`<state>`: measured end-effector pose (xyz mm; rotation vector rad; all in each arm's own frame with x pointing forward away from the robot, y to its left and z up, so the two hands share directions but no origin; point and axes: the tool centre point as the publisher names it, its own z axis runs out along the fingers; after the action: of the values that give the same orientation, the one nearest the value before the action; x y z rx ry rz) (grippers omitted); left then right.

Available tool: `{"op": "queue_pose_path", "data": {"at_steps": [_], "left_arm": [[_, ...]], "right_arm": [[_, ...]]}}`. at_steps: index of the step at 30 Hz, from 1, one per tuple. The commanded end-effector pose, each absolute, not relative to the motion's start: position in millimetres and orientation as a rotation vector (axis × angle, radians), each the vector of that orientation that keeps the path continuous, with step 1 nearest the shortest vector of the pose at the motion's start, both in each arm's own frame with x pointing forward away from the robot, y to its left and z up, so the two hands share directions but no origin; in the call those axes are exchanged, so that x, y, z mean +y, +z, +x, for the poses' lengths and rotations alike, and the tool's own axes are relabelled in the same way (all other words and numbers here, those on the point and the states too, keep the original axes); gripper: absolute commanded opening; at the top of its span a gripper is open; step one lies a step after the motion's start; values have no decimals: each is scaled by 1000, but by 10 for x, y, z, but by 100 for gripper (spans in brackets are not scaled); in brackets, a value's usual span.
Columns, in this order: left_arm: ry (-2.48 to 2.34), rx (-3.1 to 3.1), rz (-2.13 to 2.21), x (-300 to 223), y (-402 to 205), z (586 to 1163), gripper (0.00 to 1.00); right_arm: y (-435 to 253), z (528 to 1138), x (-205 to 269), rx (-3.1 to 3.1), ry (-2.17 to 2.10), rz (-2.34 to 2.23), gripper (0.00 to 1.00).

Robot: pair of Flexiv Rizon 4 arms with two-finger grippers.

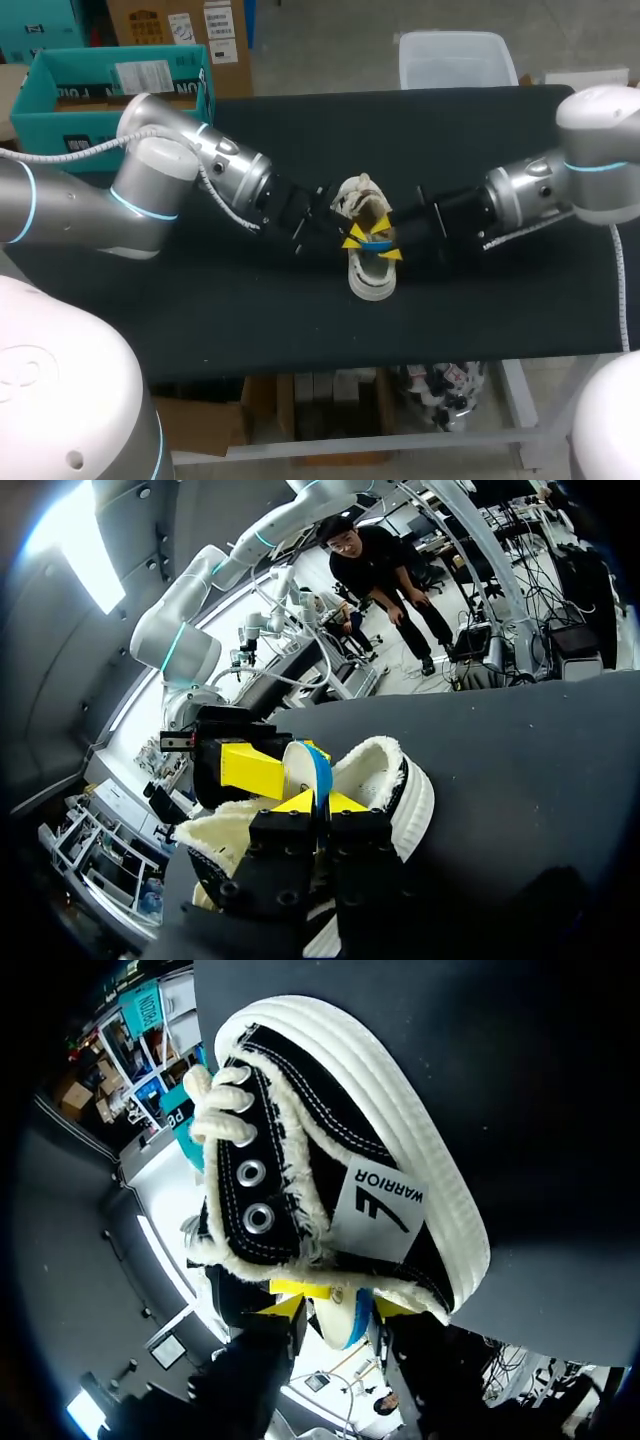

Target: Open the shoe tongue, take the insole out of the shoe, put the insole back into the shoe, and pack the shoe into the shoebox

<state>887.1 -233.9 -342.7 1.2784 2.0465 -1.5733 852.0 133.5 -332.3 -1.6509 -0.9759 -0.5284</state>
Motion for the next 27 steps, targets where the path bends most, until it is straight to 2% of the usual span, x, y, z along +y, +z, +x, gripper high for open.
{"op": "queue_pose_path", "data": {"at_steps": [1, 3, 7, 18, 19, 21, 24, 27], "left_arm": [[-1578, 2041, 1276, -2361, -3454, 8871, 0], [-1579, 2038, 1275, -2364, -3451, 8865, 0], [-1582, 2035, 1272, -2361, -3448, 8846, 0], [-1583, 2031, 1266, -2296, -3412, 8799, 0], [-1583, 2029, 1270, -2284, -3390, 8787, 5], [-1572, 2025, 1287, -2255, -3333, 8759, 38], [-1563, 2008, 1308, -2185, -3215, 8736, 49], [-1567, 1997, 1318, -2100, -3075, 8693, 71]], "right_arm": [[-3206, 8372, 1302, -974, -559, -1713, 39], [-3217, 8350, 1304, -972, -558, -1716, 22], [-3274, 8345, 1311, -963, -547, -1715, 2], [-3376, 8403, 1337, -957, -514, -1706, 0], [-3378, 8404, 1340, -958, -512, -1707, 0], [-3377, 8404, 1341, -965, -507, -1710, 0], [-3388, 8394, 1354, -975, -496, -1719, 0], [-3419, 8385, 1373, -992, -473, -1741, 0]]}}
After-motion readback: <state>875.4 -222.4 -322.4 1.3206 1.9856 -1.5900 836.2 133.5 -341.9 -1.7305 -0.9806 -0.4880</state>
